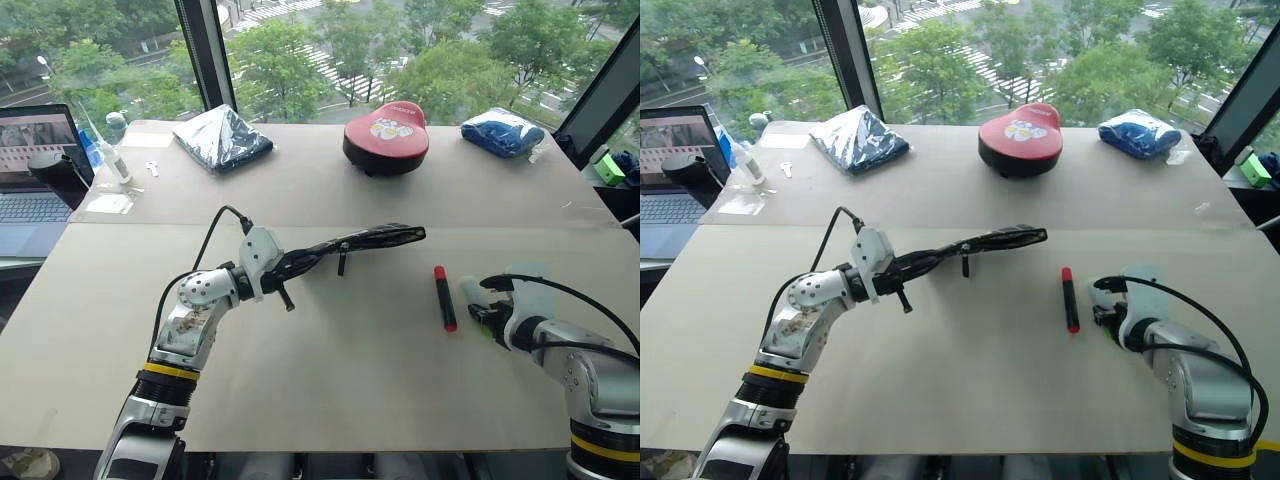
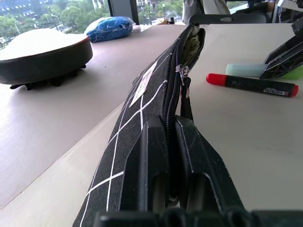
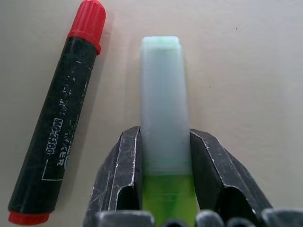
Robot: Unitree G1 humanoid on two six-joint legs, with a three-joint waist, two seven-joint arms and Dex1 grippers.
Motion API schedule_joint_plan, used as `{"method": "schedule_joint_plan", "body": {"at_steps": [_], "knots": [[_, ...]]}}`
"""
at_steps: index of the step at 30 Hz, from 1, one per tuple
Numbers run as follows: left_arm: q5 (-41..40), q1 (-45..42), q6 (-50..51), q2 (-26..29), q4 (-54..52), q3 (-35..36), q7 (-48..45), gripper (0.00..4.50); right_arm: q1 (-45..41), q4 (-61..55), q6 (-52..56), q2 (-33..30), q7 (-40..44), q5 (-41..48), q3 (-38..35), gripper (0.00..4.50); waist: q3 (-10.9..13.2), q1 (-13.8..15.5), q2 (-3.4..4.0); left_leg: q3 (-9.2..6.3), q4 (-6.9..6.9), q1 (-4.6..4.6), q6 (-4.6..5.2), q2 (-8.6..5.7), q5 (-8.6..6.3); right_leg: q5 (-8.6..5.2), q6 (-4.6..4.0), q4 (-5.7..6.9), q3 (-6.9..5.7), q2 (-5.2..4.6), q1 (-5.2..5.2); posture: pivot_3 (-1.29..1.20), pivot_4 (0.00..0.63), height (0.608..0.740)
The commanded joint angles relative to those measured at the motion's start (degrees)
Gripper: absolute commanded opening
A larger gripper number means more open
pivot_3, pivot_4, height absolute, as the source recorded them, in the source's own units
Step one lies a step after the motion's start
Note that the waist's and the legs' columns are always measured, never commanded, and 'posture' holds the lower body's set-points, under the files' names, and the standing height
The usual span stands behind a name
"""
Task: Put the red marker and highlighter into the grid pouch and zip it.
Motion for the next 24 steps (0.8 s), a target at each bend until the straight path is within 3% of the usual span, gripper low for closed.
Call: {"method": "schedule_joint_plan", "body": {"at_steps": [1,6,11,15,19,24], "knots": [[-0.28,-1.02,-1.41,0.08,-1.36,0.90,0.15,0.00,0.71,2.93,-1.64,-1.38,-2.49,-2.62,-1.60,1.05,0.00,0.07,0.00,0.00,0.00,0.00,0.00,-0.01,0.00,0.00,0.00,-0.01,0.00,0.00,0.00,0.00,0.150,0.740],[-0.26,-1.41,-1.55,-0.06,-1.09,0.72,-0.12,0.00,-4.23,5.58,-8.88,-3.90,-3.94,-4.58,-2.07,1.05,0.00,0.07,0.00,0.01,-0.01,0.00,-0.04,-0.02,0.02,0.00,0.00,0.00,0.03,0.01,-0.03,0.00,0.150,0.740],[-0.37,-1.65,-1.63,0.16,-0.71,0.63,-0.82,0.00,-12.07,1.23,-14.32,-7.34,4.90,2.40,-3.94,1.05,0.04,-0.76,0.07,0.05,-0.08,-0.14,-0.11,-0.01,0.07,0.01,-0.01,0.06,0.09,0.05,-0.25,0.00,0.150,0.740],[-0.30,-1.71,-1.71,0.12,-0.55,0.60,-1.15,0.00,-11.19,-6.15,-24.28,-17.07,18.22,3.47,3.39,1.05,0.04,-0.98,0.08,0.02,-0.27,-0.14,-0.12,0.08,0.07,0.00,-0.01,-0.03,0.05,0.14,-0.26,0.00,0.150,0.740],[-0.20,-1.76,-1.73,-0.13,-0.54,0.41,-1.23,0.00,-11.05,-5.86,-33.12,-26.09,23.52,-4.33,14.77,1.05,0.04,-0.96,0.03,0.01,-0.24,-0.14,-0.05,0.10,0.03,0.00,0.00,-0.27,0.02,0.16,-0.13,0.00,0.150,0.740],[-0.04,-1.07,-1.70,-0.48,-1.38,0.10,-0.85,0.00,-13.22,-4.16,-37.85,-26.29,25.41,-7.45,21.34,1.05,0.05,-0.90,0.03,0.01,-0.12,-0.22,-0.08,0.07,0.04,0.02,0.03,-0.40,0.04,0.10,-0.13,0.00,0.150,0.740]]}}
